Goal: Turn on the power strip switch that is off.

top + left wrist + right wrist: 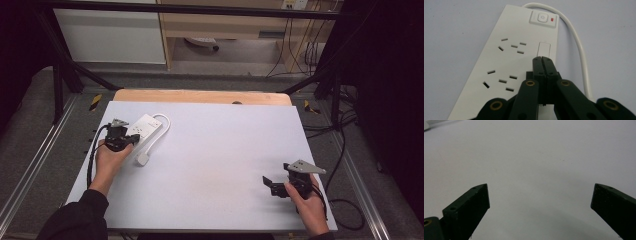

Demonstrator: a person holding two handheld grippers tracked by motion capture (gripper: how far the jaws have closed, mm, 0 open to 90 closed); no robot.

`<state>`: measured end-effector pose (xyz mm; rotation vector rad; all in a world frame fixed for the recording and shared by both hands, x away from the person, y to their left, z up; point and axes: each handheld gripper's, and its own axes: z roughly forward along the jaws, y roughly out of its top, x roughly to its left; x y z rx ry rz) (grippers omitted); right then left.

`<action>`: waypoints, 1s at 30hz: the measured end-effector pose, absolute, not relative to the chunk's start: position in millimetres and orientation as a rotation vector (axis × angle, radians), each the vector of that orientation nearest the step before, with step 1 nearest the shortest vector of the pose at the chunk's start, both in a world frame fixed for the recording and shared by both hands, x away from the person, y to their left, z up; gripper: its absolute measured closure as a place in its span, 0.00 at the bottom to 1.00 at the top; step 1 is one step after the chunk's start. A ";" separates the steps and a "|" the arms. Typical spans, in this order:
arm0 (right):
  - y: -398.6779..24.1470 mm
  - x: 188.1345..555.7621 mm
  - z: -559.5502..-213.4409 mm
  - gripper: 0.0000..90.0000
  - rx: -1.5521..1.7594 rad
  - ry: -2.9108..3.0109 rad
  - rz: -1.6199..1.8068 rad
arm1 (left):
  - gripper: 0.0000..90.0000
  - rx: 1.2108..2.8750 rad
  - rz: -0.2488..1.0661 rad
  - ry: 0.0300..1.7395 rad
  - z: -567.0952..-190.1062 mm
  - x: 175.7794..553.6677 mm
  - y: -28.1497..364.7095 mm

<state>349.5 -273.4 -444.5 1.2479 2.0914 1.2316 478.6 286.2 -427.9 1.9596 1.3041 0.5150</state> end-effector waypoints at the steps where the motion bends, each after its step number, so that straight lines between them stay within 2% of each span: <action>1: -273.3 349.6 -444.6 0.03 1.248 2.092 1.231 | 1.00 1.961 0.516 1.299 -428.1 478.6 286.3; 30: -272.9 349.9 -444.7 0.03 1.240 2.096 1.230 | 1.00 1.878 0.534 1.289 -424.0 474.7 288.1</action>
